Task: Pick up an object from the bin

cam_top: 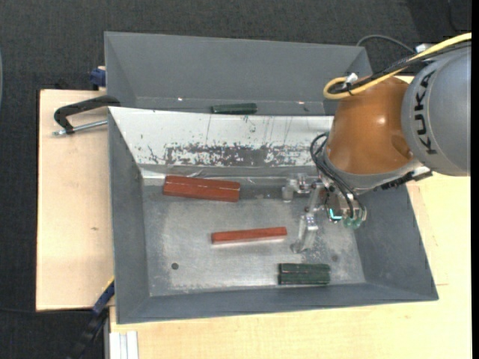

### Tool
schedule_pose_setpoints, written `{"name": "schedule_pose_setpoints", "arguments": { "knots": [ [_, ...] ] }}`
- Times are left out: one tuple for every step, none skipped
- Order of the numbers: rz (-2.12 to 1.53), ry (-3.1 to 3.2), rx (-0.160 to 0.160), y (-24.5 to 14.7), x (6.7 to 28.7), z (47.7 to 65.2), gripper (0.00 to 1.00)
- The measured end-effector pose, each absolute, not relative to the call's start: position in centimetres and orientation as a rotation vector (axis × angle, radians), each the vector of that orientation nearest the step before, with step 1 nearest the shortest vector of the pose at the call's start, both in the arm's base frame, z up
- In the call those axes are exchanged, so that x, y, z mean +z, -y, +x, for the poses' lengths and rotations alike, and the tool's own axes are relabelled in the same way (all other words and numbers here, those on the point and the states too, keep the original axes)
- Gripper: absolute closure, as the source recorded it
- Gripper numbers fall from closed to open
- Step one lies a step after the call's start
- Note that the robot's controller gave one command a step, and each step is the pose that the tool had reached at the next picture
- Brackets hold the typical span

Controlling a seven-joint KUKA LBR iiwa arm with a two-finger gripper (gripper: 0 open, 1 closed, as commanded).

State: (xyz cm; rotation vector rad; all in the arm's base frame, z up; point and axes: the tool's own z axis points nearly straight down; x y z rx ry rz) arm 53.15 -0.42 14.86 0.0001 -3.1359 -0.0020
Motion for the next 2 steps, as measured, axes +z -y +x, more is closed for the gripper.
{"name": "schedule_pose_setpoints", "arguments": {
  "knots": [
    [0.001,3.142,-0.002,0.4,15.2,53.3,0.0],
    [0.095,3.144,-0.003,-6.2,7.3,53.1,1.0]
  ]
}}
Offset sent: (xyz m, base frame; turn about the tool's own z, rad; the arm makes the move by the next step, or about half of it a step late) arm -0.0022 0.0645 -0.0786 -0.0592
